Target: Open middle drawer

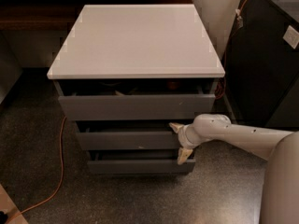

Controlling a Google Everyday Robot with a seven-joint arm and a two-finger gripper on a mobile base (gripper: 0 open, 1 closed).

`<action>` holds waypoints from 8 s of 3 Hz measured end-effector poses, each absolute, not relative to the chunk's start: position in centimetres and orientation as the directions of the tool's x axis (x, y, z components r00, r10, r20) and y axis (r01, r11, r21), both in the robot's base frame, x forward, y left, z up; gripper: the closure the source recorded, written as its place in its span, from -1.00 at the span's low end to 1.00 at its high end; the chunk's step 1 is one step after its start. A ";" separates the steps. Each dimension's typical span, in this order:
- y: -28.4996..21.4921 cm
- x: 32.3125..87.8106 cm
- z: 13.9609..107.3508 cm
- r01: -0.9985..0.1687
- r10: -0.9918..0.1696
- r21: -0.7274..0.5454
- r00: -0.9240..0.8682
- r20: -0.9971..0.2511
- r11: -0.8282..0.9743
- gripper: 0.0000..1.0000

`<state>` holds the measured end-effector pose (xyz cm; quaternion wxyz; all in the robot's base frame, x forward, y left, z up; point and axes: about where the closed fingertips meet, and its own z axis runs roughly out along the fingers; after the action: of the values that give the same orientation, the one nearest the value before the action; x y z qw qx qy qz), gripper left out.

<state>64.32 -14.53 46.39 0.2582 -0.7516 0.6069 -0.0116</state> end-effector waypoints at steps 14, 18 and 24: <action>-12.8 59.5 42.4 -0.946 -0.955 -0.324 0.105 -0.278 -0.010 1.00; -12.7 57.6 42.1 -0.968 -0.947 -0.251 0.056 -0.317 0.027 -0.95; -12.7 53.6 41.7 -0.995 -0.928 -0.047 -0.067 -0.367 0.090 1.00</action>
Offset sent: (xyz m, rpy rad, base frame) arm 0.0422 -0.0068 -0.0351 0.0096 -0.0332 -0.0767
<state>53.65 -12.68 41.69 0.1535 -0.6657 0.7220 0.1093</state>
